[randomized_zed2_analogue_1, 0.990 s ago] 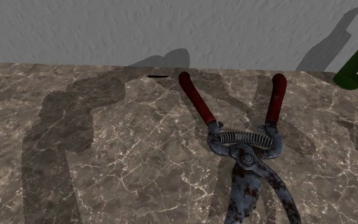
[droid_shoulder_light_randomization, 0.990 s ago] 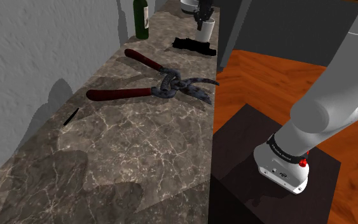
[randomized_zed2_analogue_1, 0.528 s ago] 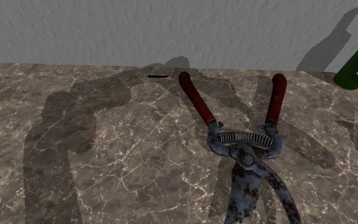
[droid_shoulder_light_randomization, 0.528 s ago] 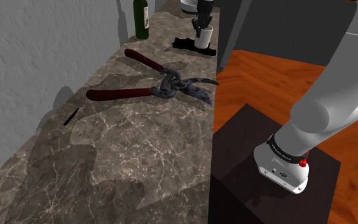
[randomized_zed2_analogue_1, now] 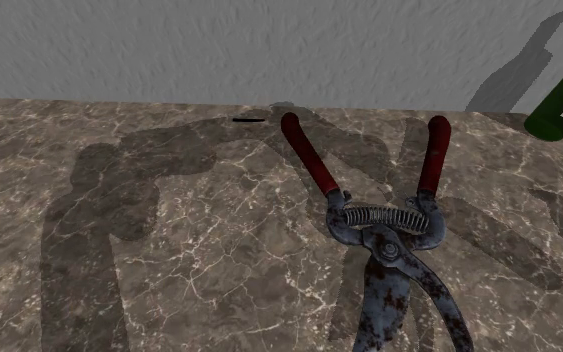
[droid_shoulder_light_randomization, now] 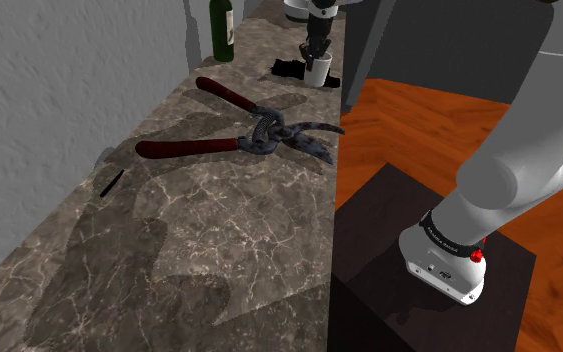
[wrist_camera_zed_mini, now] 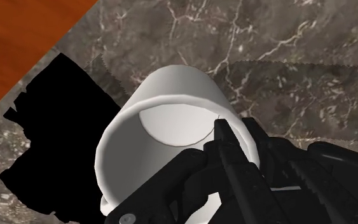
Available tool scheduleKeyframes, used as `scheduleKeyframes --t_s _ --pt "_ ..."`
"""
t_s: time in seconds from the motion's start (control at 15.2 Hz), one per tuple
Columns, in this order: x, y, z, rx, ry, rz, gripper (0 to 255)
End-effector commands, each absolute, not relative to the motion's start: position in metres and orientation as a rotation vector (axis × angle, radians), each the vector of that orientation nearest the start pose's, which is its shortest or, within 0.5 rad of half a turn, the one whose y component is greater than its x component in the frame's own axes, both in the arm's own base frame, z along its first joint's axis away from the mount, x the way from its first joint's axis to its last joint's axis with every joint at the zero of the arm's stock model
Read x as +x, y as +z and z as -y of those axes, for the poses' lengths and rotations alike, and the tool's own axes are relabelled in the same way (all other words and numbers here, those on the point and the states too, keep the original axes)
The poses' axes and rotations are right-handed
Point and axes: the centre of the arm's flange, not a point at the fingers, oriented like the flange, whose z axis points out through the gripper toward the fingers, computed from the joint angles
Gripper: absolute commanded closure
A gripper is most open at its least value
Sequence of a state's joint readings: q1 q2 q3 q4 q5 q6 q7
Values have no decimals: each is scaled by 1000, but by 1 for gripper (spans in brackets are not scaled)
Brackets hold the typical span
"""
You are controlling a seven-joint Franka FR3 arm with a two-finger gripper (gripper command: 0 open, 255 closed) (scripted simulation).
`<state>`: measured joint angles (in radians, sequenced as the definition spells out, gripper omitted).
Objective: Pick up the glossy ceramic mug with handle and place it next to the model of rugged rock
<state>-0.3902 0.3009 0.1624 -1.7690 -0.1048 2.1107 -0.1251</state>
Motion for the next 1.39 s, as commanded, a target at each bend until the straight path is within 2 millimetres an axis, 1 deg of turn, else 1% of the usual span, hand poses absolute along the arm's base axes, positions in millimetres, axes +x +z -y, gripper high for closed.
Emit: scheduleKeyframes --t_s 0.0,0.33,0.86,0.92,1.25,1.32 --pt "622 388 157 -3190 -61 -94 255" --pt "622 362 157 -3190 -61 -94 255" --pt "622 362 157 -3190 -61 -94 255" --pt "622 362 157 -3190 -61 -94 0" --pt "622 362 157 -3190 -61 -94 0" --pt "621 375 156 -3190 -61 -94 0"
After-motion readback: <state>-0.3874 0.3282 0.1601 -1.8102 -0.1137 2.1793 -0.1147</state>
